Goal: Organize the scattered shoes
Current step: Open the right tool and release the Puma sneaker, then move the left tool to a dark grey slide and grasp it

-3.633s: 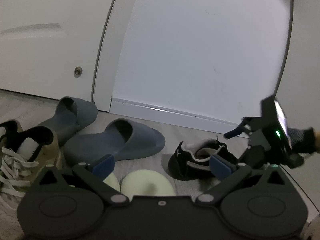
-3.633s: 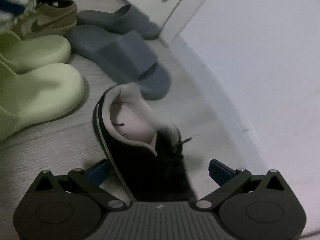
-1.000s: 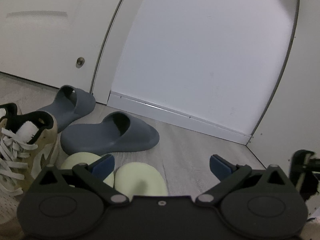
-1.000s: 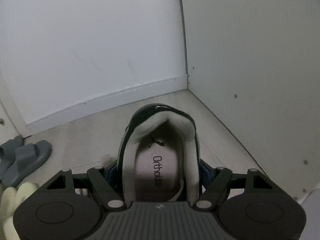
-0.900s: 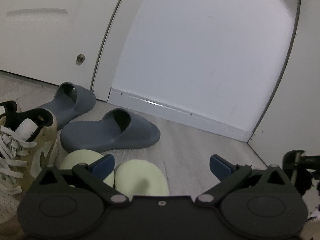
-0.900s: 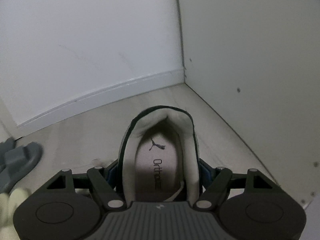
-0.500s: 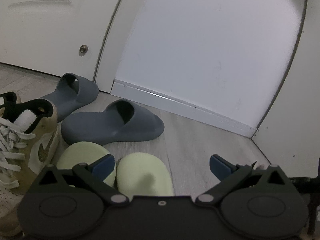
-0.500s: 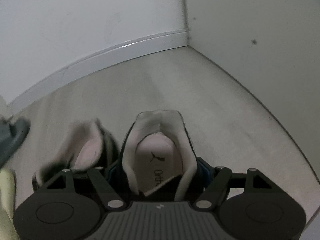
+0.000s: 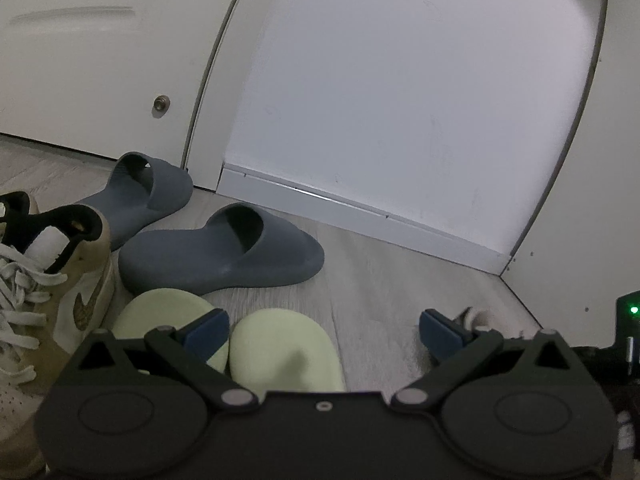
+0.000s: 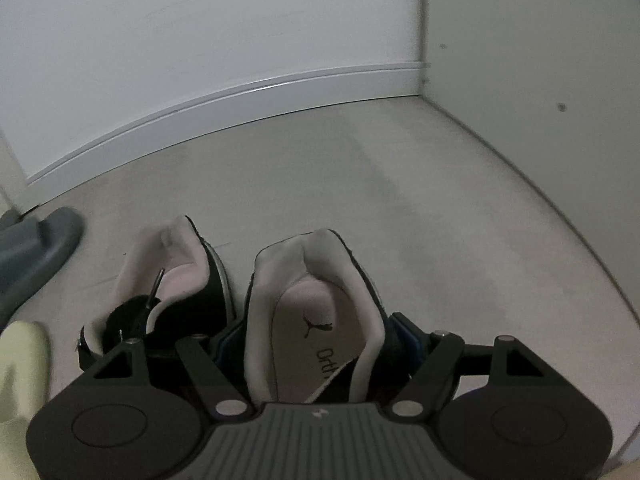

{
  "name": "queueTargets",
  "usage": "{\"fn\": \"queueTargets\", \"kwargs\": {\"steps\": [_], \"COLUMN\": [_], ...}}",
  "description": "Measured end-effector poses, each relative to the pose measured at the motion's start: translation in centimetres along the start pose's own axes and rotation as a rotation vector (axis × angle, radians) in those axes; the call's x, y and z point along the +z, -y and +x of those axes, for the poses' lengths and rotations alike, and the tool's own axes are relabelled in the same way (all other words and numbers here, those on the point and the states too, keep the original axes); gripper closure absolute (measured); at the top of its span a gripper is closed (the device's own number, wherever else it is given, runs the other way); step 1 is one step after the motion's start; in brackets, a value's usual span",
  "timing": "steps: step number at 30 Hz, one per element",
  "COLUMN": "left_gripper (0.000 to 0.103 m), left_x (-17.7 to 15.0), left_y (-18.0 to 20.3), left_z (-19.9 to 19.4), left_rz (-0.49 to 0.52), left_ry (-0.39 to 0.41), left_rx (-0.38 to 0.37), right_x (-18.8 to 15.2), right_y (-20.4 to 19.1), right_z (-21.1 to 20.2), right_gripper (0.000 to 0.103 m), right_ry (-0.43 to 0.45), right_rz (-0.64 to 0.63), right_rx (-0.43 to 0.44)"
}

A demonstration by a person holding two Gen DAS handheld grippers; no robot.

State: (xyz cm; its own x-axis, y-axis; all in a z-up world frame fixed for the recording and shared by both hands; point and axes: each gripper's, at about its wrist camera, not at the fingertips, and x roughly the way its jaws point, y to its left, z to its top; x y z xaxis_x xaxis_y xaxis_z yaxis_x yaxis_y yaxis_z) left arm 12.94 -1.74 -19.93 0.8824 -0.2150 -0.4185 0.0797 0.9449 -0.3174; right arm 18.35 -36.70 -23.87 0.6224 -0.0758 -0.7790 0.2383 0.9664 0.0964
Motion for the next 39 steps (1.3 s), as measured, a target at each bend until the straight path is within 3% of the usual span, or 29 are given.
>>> {"fn": "queueTargets", "kwargs": {"steps": [12,21,29,33,39], "left_gripper": [0.000,0.000,0.000,0.000,0.000], "left_x": [0.5,0.7,0.7,0.7,1.9], "left_y": [-0.7,-1.1,-1.1,-1.1,-2.0], "left_z": [-0.7,-1.1,-0.8,-0.7,1.0], "left_rz": [-0.040,-0.053,-0.044,-0.051,-0.125], "left_ry": [0.016,0.018,0.003,-0.009,-0.055], "left_rx": [-0.017,-0.031,-0.014,-0.009,-0.058], "right_x": [-0.8,1.5,3.0,4.4,6.0], "right_y": [-9.2,-7.4,-8.2,-7.8,-6.5], "right_z": [-0.2,1.1,1.8,-1.0,-5.7], "right_gripper": [0.027,0.027,0.020,0.007,0.001], "right_ry": [-0.038,-0.052,-0.094,0.019,0.224], "right_rz": [-0.110,-0.044,-0.128,-0.133,-0.201], "right_rx": [0.102,0.150,0.182,0.280,0.421]}}
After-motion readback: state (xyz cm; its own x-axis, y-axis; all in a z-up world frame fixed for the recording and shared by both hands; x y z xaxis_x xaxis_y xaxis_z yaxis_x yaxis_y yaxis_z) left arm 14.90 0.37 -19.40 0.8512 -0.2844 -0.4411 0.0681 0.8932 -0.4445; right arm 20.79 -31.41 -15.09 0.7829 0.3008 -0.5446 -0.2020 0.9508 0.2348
